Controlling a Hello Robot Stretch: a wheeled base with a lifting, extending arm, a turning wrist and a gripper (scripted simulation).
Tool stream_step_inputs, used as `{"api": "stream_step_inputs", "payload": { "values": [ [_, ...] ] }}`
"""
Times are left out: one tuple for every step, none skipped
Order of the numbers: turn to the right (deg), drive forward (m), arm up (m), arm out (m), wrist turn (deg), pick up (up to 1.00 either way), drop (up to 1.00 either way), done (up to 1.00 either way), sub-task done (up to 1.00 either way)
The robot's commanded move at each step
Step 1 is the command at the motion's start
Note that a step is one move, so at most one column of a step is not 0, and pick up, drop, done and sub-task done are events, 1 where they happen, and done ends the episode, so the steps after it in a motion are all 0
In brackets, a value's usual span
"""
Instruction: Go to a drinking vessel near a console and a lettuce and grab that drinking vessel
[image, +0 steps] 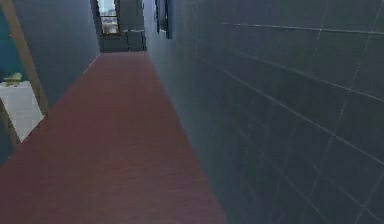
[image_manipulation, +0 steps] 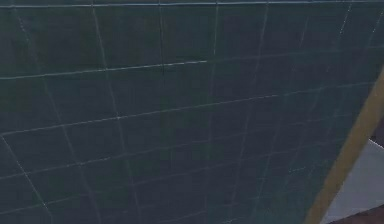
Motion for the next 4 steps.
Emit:
{"api": "stream_step_inputs", "payload": {
  "values": [
    [3.0, 0.0, 0.0, 0.0, 0.0, 0.0, 0.0, 0.0, 0.0],
    [0.0, 0.05, 0.0, 0.0, 0.0, 0.0, 0.0, 0.0, 0.0],
    [-39.0, 0.0, 0.0, 0.0, 0.0, 0.0, 0.0, 0.0, 0.0],
    [0.0, 0.8, 0.0, 0.0, 0.0, 0.0, 0.0, 0.0, 0.0]
  ]
}}
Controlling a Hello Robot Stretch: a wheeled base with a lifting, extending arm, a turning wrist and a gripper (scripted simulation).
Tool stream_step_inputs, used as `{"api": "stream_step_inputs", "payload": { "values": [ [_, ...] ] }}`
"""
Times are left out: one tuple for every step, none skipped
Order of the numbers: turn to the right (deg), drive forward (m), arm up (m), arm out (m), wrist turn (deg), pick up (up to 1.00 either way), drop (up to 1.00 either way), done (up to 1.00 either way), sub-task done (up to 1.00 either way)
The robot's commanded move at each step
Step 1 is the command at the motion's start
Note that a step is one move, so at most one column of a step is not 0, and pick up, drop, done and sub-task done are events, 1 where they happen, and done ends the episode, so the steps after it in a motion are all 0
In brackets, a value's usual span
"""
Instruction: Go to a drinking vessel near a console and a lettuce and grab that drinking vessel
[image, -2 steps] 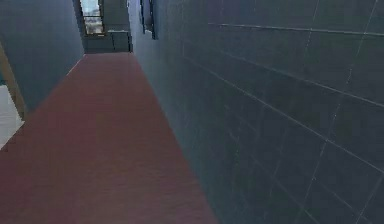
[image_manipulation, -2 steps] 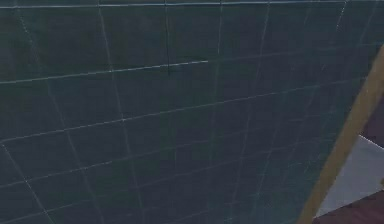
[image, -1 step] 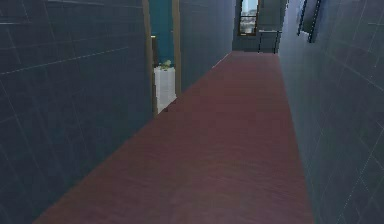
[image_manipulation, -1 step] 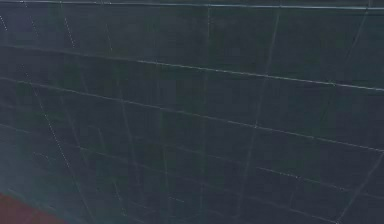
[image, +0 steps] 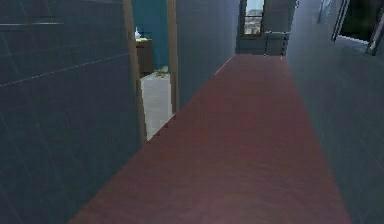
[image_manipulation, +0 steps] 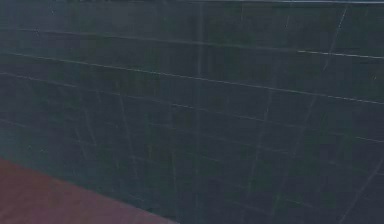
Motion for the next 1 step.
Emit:
{"api": "stream_step_inputs", "payload": {
  "values": [
    [0.0, 1.0, 0.0, 0.0, 0.0, 0.0, 0.0, 0.0, 0.0]
  ]
}}
